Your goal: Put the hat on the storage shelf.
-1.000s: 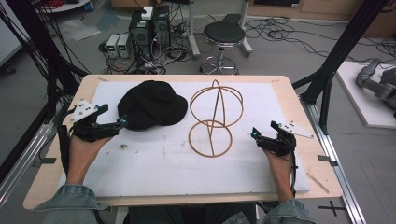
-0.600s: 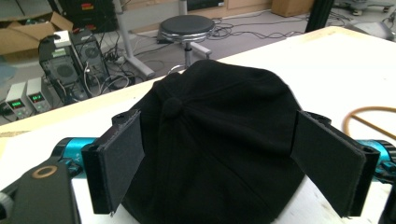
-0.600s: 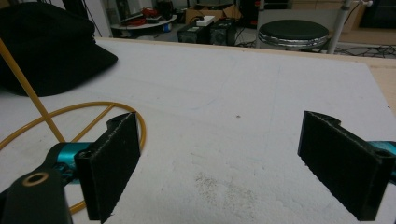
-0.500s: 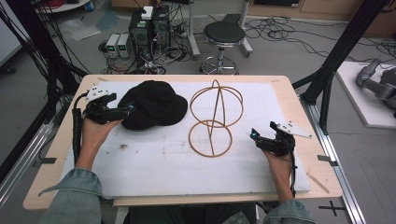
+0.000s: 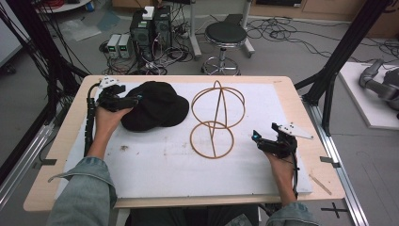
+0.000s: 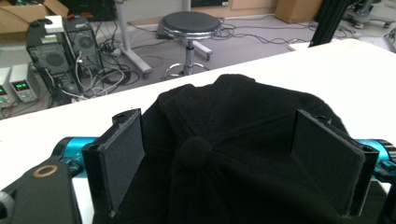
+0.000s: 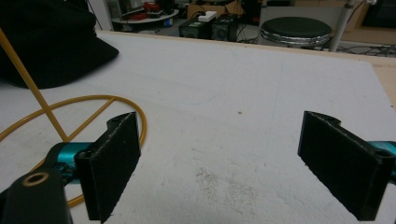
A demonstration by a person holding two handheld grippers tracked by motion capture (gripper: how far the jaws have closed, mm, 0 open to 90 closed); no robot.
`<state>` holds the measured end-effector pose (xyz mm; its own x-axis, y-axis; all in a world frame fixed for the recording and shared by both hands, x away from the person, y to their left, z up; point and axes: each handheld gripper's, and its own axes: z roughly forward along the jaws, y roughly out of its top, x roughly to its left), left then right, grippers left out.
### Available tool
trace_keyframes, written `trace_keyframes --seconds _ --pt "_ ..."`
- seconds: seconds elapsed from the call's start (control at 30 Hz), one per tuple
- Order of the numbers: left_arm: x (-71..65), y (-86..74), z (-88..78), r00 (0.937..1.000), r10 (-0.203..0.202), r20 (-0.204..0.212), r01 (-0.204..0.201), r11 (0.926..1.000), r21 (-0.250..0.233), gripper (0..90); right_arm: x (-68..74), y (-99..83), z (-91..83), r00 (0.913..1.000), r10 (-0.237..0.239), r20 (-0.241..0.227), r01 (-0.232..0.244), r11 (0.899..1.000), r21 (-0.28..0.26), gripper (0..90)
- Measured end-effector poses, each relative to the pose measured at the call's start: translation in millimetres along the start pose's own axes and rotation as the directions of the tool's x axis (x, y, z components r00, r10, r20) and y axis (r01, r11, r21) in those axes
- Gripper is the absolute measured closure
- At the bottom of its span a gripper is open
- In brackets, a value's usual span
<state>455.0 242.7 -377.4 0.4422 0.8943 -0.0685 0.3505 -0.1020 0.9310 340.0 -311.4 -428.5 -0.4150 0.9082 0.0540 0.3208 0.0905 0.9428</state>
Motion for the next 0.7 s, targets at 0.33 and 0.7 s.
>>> trace_keyframes --seconds 0.33,0.7 --pt "6.3 -11.1 22.5 0.9996 -0.028 0.008 0.027 0.9988 0.042 19.9 -0.4 -0.4 -0.5 1.0000 0.002 0.000 -0.002 1.000 0.006 12.9" --pt "6.1 -17.4 32.7 0.9958 -0.085 0.034 0.081 0.9917 0.100 45.1 -1.4 -0.6 -0.4 1.0000 -0.001 -0.001 0.001 1.000 0.006 12.9"
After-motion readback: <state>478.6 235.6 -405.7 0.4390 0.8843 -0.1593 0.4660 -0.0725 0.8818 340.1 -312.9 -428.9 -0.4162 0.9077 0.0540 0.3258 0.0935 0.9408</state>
